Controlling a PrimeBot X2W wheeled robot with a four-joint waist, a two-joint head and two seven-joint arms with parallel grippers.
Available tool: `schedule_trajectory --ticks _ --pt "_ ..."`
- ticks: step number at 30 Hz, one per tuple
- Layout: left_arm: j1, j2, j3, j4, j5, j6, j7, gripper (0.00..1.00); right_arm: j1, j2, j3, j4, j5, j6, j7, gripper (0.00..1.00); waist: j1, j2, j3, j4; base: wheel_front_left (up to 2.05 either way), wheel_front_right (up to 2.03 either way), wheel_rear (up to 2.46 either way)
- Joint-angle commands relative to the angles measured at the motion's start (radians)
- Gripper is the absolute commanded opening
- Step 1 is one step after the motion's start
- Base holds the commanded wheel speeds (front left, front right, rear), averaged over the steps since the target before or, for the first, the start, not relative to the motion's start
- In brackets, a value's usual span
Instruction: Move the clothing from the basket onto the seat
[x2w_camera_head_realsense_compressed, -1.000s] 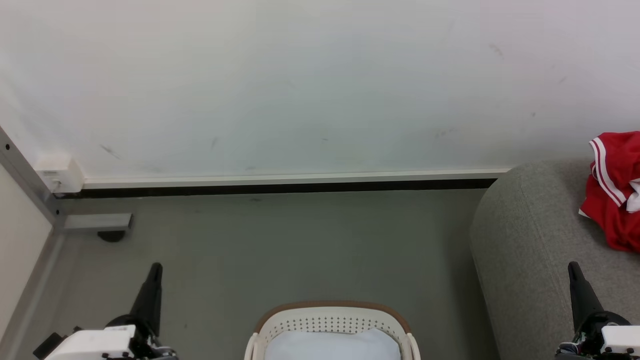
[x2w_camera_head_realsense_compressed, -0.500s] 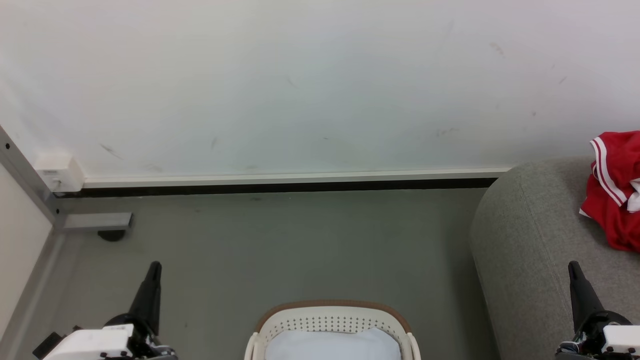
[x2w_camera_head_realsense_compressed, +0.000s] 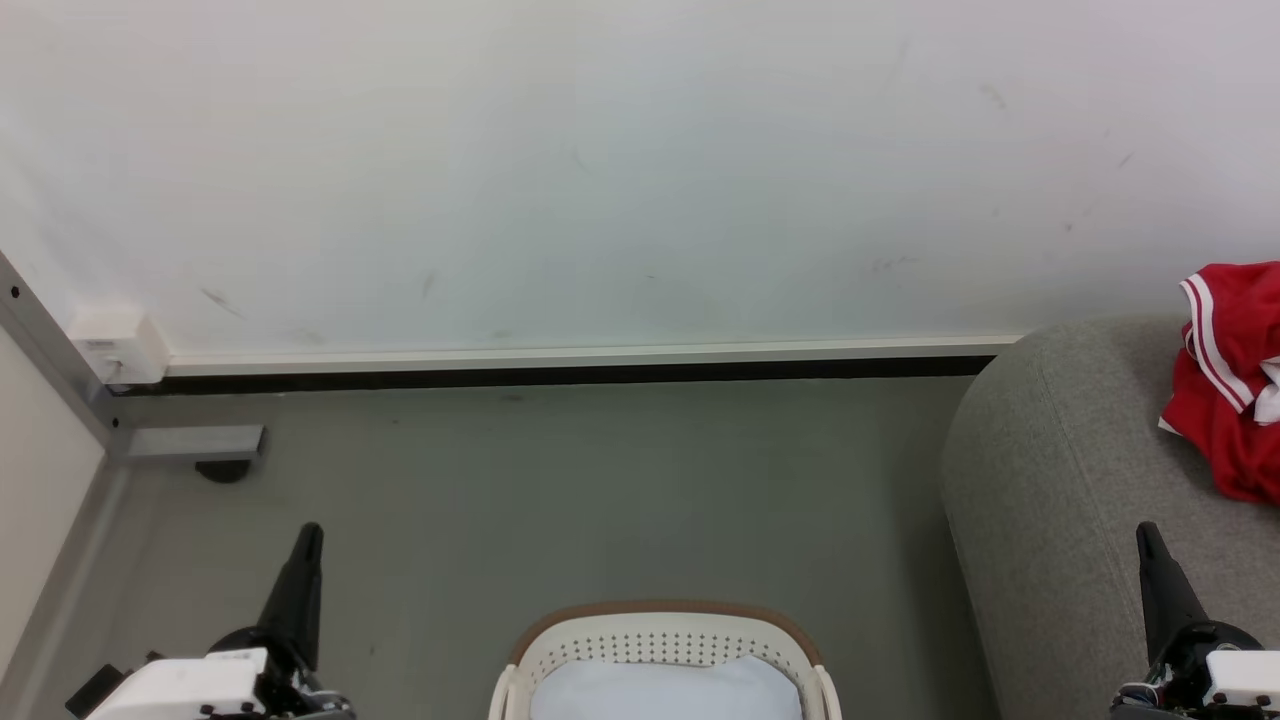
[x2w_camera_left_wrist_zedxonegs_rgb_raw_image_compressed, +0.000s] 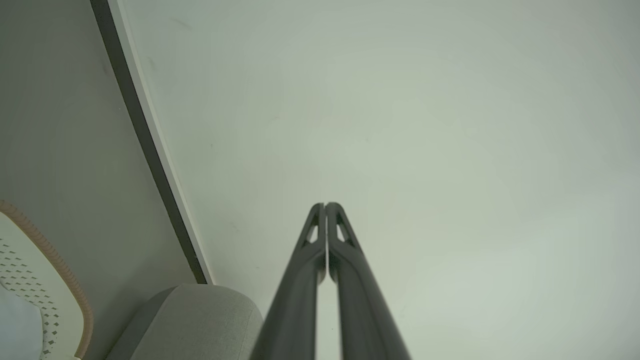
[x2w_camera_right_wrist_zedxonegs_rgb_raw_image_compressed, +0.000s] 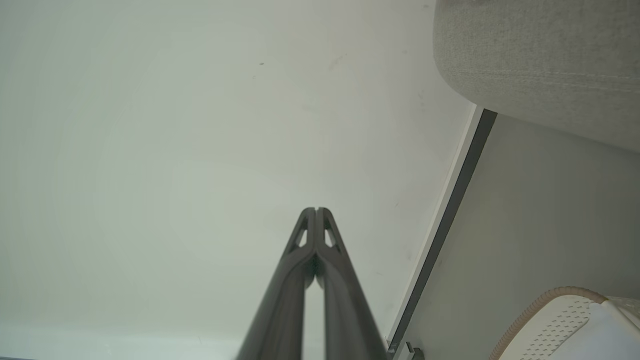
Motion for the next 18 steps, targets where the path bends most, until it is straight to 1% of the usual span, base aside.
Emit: schedule_trajectory --ticks 1,18 --pt "-0.008 0.002 0.003 -0.003 -0.012 -0.005 0.004 0.00 -0.010 -0.006 0.001 -0.003 0.005 -0.002 -0.002 0.00 0.0000 0.0000 0.000 0.000 0.00 0.00 0.00" --pt "-0.008 0.002 0.003 -0.003 -0.012 -0.005 0.004 0.00 -0.009 -0.009 0.006 -0.003 0.010 -0.002 -0.006 0.00 0.0000 0.0000 0.000 0.000 0.00 0.00 0.00"
